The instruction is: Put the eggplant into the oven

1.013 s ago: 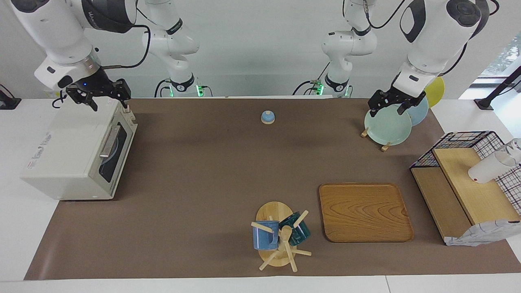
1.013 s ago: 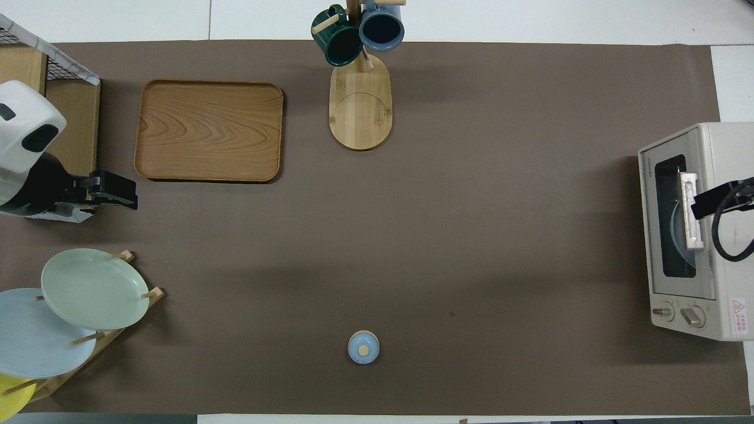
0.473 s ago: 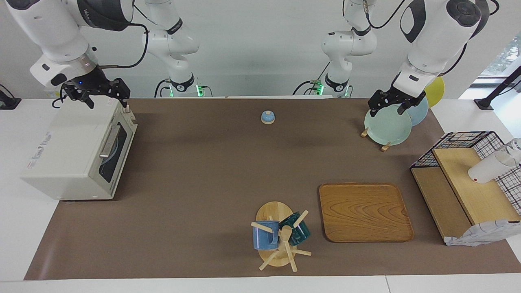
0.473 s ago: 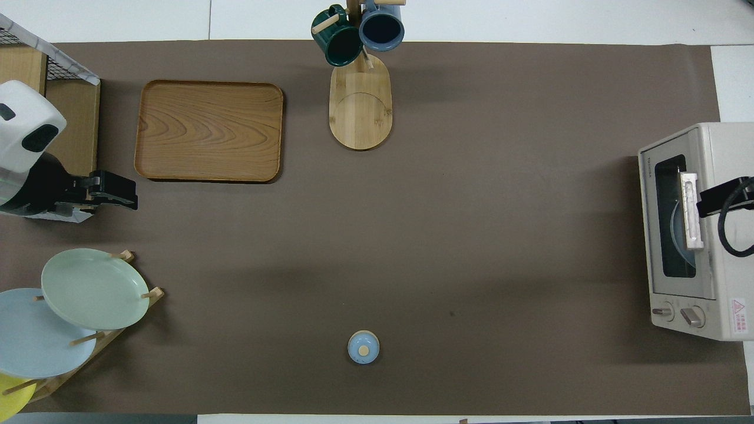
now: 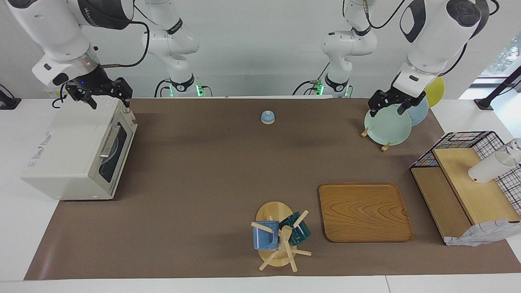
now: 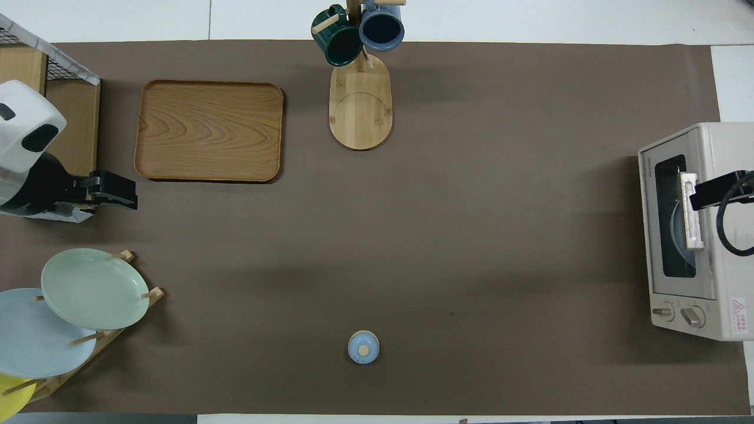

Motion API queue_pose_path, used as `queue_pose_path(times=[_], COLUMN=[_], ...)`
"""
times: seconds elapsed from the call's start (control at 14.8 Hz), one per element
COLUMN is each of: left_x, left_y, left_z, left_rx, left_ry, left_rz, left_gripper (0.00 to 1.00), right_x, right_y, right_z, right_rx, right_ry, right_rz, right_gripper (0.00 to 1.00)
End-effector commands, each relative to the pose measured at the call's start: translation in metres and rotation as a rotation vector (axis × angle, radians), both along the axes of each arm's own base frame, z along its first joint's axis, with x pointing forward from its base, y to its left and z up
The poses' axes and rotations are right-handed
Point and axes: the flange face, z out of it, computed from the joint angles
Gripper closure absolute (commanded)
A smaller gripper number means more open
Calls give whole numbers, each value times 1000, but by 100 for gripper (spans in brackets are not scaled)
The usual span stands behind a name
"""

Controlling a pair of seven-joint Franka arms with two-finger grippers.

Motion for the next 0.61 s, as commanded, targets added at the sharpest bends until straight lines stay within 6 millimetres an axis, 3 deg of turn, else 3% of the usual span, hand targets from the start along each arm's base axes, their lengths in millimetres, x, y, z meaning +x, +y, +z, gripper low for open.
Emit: queue_pose_path(times=[0.0, 0.54], left_x=[-6, -6], left_y=[5, 6], left_z=[5, 5], left_rx=[5, 5], left_ry=[-3, -3], left_rz=[2, 3], left_gripper=[0, 0], right_x=[7, 6], right_y=[4, 7], right_z=[4, 4], right_rx=[20, 45], right_ry=[-32, -22], right_rz=[-25, -39], right_gripper=[0, 0])
